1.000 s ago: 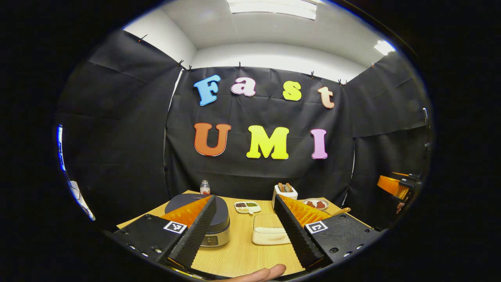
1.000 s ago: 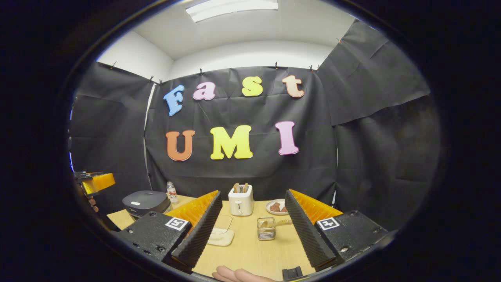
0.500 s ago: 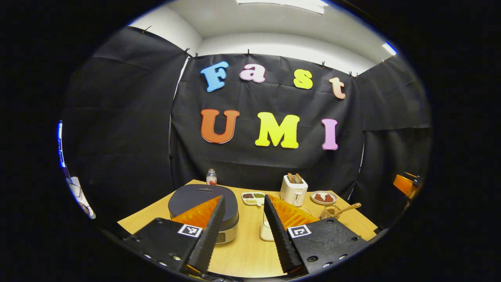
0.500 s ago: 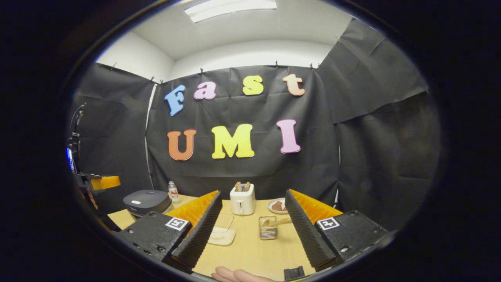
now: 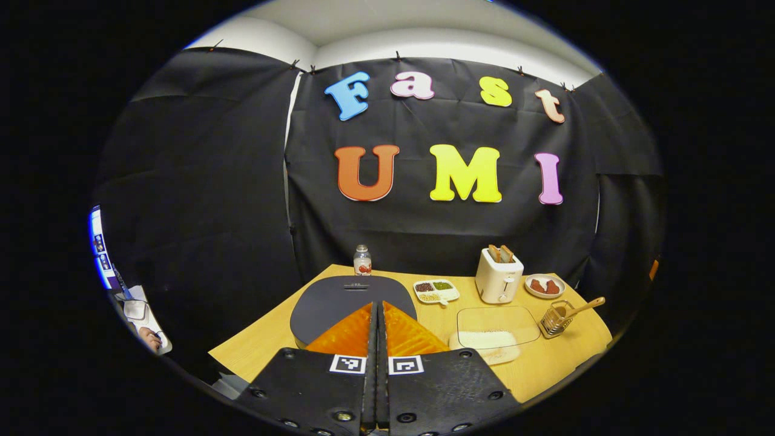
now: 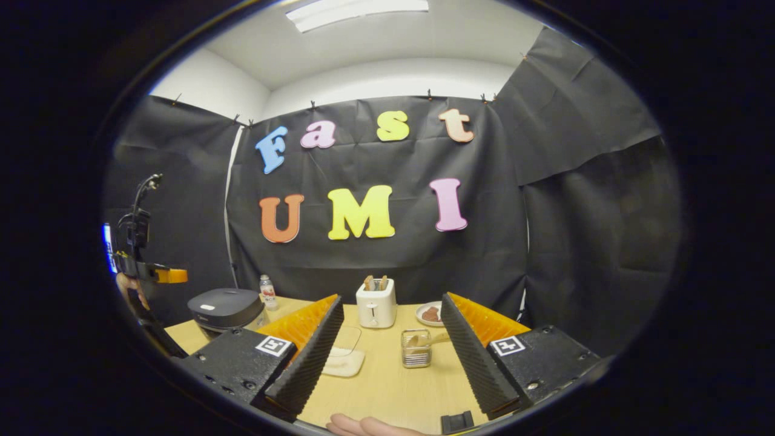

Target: Close the left gripper, press the button to open the rice cooker; take a wooden spoon from the chopstick holder with the right hand, scoop a spoonful of rice and pour it into the rice cooker, then put the wooden spoon back into the chopstick holder.

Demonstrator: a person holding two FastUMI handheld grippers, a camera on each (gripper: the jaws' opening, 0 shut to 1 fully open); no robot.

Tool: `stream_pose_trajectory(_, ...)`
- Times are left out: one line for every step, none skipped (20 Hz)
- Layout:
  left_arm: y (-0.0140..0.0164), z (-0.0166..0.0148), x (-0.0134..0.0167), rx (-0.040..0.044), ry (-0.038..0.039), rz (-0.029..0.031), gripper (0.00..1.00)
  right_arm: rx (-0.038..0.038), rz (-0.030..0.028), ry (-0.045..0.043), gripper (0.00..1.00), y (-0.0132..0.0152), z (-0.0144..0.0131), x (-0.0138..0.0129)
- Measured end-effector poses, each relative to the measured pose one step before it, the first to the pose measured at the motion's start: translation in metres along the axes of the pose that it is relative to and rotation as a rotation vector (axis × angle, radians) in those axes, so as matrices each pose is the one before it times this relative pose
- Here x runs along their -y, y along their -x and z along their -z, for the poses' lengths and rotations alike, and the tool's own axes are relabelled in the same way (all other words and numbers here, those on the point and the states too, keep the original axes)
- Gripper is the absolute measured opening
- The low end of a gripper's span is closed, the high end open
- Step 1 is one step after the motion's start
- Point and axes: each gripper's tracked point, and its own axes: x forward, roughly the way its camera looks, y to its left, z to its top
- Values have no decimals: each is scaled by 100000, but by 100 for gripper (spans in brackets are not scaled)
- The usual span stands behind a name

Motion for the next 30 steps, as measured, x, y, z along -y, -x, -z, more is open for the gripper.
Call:
stream_pose_trajectory(-879, 391, -312, -1325, -1148, -1828, 0, -318, -60, 196, 100, -141, 354, 30)
stream_pose_trajectory(-21, 533, -42, -1441, -2219, -2048, 0, -636, -316, 199, 100, -181, 340, -60)
stream_pose_trajectory(-1141, 3, -618, -2424, -2720, -756, 0, -658, -410, 117, 100, -180, 458, -53)
stream_pose_trajectory(-758, 229, -208, -1510, -2072, -1205, 0, -753, -199, 84, 100, -134, 328, 29)
stream_pose_trajectory(-1005, 610, 67, -3318, -1225, -186, 0, -829, 113, -39, 100, -198, 405, 140)
stream_pose_trajectory(-877, 588, -22, -3406, -125, -331, 0, -840, 141, -90, 100, -169, 349, 159)
stream_pose_trajectory(-829, 607, -149, -3086, 145, -369, 0, -901, 11, 8, 100, -110, 399, 27)
stream_pose_trajectory(-459, 577, -186, -2672, 514, -82, 0, -763, -70, -72, 100, -111, 264, 63)
stream_pose_trajectory(-581, 398, -50, -2215, 550, 415, 0, -550, -32, -338, 100, -29, 219, 90)
stream_pose_trajectory(-555, 367, -169, -1771, 1144, 335, 0, -281, -175, -461, 100, -32, 96, 33)
stream_pose_trajectory(-463, 350, -303, -2059, 1605, -106, 0, -345, -72, -477, 100, 78, 241, 86)
stream_pose_trajectory(-759, 303, -439, -1964, 1554, -66, 0, -209, 174, -548, 100, -85, 171, 101)
stream_pose_trajectory(-719, 456, -360, -2196, 730, -450, 0, -369, 183, -338, 100, 8, 83, 122)
stream_pose_trajectory(-621, 595, -391, -2902, 0, -1428, 0, -420, -52, 66, 100, -86, 177, 5)
stream_pose_trajectory(-316, 262, -416, -942, -546, -1175, 0, -157, -8, 184, 100, 29, 106, 22)
stream_pose_trajectory(-103, 304, -83, -1077, 566, 205, 0, 92, 124, 211, 100, -42, -47, -35)
stream_pose_trajectory(334, 331, -282, 416, 403, 133, 0, 216, 56, 226, 100, -25, 31, 0)
stream_pose_trajectory(-30, 326, -12, -375, 237, 830, 0, 63, 83, 187, 100, -32, -23, -52)
stream_pose_trajectory(132, 355, -46, -1193, 405, 350, 0, -295, 53, 107, 100, -87, 208, -55)
stream_pose_trajectory(-41, 194, 4, -1015, -216, 107, 0, -382, -196, -14, 100, -93, 184, -68)
stream_pose_trajectory(-74, 285, -32, -2140, -286, 121, 0, -332, -316, 60, 100, -90, 181, -188)
stream_pose_trajectory(-183, 134, -13, -1172, 292, -66, 0, -146, -315, 71, 100, -3, 30, -184)
stream_pose_trajectory(-81, 64, 95, -815, -563, 282, 0, -128, -102, -13, 100, -115, 83, -120)
stream_pose_trajectory(-144, 273, 4, -2502, -87, -287, 0, -240, -173, -122, 100, -90, 138, -86)
stream_pose_trajectory(50, 9, -3, 552, -298, -244, 0, -425, -398, -191, 100, 22, 283, -198)
stream_pose_trajectory(224, -42, -63, -17, -605, -124, 0, -287, -382, -153, 100, 28, 69, -136)
stream_pose_trajectory(-296, 164, -31, -966, 266, 345, 0, -387, -140, -35, 100, 91, 72, -31)
stream_pose_trajectory(-40, -151, 80, 232, 1619, 595, 0, -438, 261, 363, 100, 133, 77, 95)
stream_pose_trajectory(-69, 36, 133, -1205, 2362, 741, 0, 144, 325, 626, 100, 204, -127, 79)
stream_pose_trajectory(19, -201, -18, -75, 1907, 856, 0, 533, 450, 662, 100, 276, -274, 97)
